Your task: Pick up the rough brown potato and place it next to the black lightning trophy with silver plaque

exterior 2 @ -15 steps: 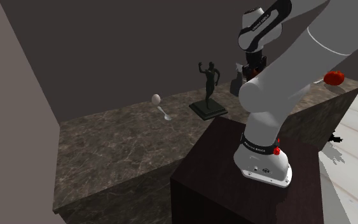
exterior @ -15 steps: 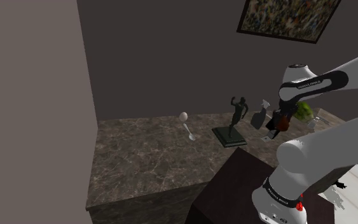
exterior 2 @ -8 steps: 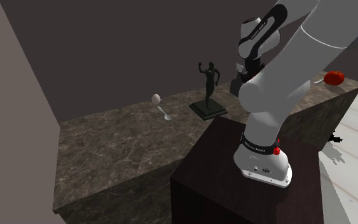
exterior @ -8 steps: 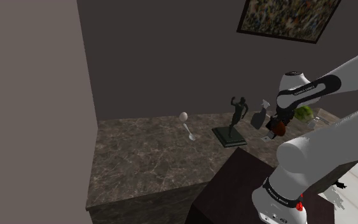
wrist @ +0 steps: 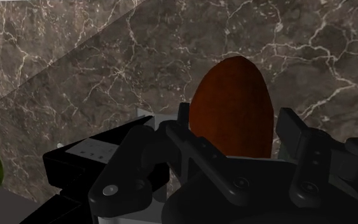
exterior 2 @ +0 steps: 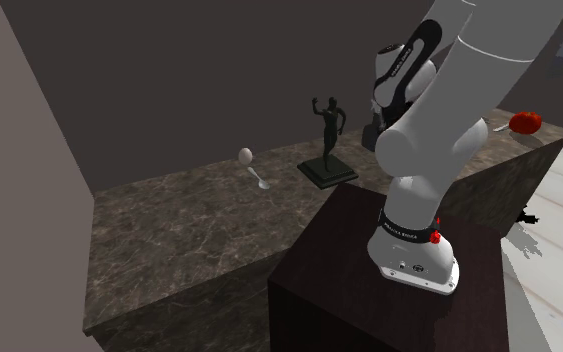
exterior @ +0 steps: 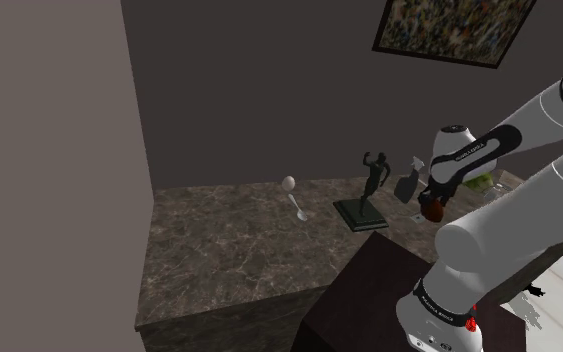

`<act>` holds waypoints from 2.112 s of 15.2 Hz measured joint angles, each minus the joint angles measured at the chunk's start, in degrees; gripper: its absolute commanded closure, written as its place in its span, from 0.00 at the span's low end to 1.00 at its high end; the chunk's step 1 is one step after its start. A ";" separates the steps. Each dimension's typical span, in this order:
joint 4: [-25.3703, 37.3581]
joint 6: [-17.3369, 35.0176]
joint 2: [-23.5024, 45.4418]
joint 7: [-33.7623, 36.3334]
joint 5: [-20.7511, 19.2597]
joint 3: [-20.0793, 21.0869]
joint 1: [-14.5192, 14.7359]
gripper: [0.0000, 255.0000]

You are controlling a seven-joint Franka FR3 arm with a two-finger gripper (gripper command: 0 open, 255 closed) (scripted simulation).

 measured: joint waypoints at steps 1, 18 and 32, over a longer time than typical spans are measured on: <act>0.03 1.15 1.16 0.28 -0.13 -0.28 0.06 1.00; 1.14 21.77 23.17 7.86 -2.87 -1.77 -0.23 1.00; 4.41 32.80 36.56 13.96 -4.36 -1.94 0.37 1.00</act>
